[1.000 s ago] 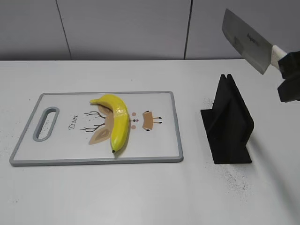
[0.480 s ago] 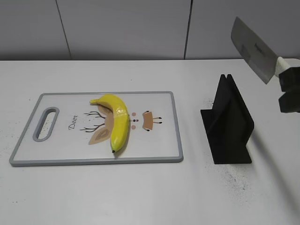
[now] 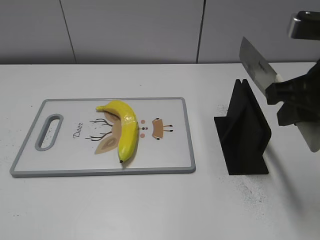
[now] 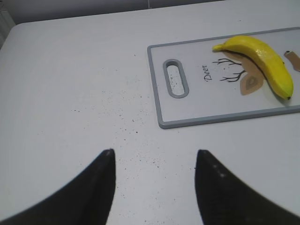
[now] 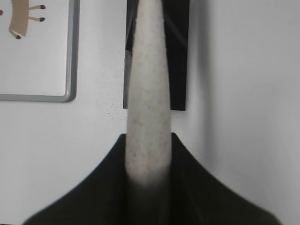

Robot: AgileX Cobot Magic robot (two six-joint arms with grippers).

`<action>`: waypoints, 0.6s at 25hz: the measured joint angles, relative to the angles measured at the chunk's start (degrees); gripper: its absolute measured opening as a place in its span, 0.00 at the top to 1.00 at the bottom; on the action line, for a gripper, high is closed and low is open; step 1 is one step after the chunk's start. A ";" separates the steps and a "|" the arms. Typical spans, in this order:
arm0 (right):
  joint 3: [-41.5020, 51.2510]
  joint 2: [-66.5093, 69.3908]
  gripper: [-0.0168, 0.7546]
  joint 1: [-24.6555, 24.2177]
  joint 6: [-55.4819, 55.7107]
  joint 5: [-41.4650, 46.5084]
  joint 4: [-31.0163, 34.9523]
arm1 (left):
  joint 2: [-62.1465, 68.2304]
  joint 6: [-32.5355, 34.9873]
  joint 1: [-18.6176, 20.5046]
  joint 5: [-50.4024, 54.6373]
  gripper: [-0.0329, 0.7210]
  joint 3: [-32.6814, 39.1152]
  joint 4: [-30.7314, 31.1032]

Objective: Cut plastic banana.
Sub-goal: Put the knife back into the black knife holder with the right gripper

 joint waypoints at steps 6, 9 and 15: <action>0.00 2.09 0.77 0.00 1.93 -0.71 -1.92 | 0.00 0.00 0.00 0.00 0.27 0.00 -0.01; 0.00 2.09 0.77 0.00 1.99 -1.28 -2.10 | 0.00 0.00 0.00 0.00 0.28 0.00 -0.06; 0.00 3.42 0.77 0.00 1.99 -2.36 -2.28 | 0.00 0.00 0.00 0.00 0.29 0.00 -0.06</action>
